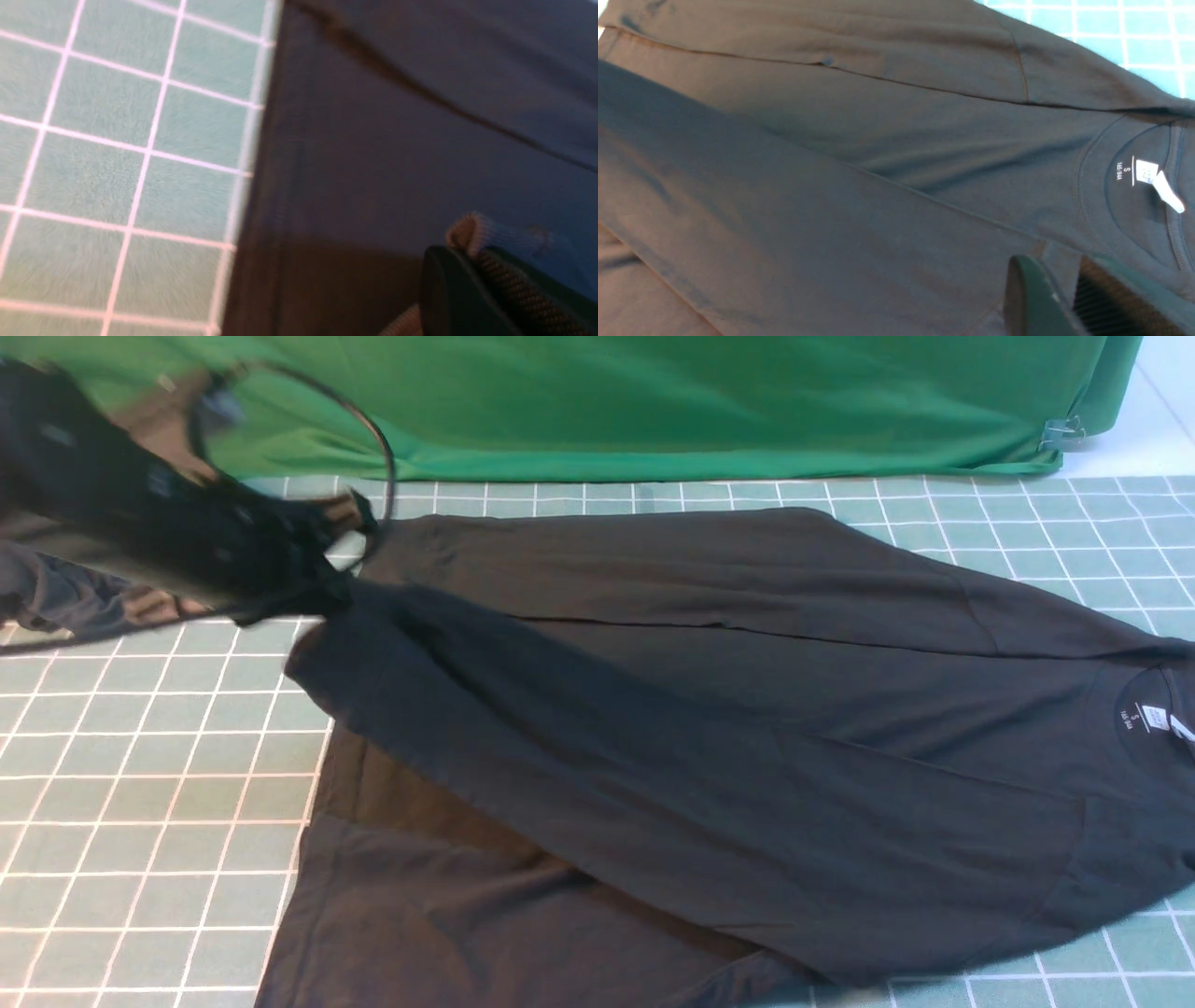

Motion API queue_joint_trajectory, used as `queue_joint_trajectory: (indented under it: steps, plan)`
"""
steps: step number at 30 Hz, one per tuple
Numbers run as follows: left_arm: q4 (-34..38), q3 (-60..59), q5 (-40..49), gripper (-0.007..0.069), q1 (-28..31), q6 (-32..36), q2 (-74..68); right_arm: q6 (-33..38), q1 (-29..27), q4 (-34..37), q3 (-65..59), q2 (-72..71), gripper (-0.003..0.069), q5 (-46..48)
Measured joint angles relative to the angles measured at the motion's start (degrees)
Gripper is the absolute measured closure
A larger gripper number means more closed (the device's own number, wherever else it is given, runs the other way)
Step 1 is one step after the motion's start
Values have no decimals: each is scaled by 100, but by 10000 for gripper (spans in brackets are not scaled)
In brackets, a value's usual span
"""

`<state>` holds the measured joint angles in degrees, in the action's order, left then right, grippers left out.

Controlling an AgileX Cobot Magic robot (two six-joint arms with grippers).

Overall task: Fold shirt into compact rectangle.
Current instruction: 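Fold the left side of the black T-shirt inward over its body, then grab the top left corner of the dark shirt with the left gripper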

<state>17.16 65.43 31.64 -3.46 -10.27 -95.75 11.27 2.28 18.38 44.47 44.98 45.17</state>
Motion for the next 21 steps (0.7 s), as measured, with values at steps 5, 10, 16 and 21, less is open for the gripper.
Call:
queue_joint_trajectory:
  steps: [5, 10, 16, 21]
  plan:
    - [-19, 238, -156, 512, 0, 0, -950, 0, 0, 0, 0, 0, 514, -21]
    - [-142, 799, -99, 334, 0, -5, -1366, -6, 0, 0, 0, 0, 513, -28]
    - [-258, 1928, -96, 173, 69, -221, -1501, -1, 0, 0, 0, 0, 513, -40]
    - [-258, 2776, 245, 162, 218, -458, -2249, -1, 0, 0, 0, 0, 513, -40]
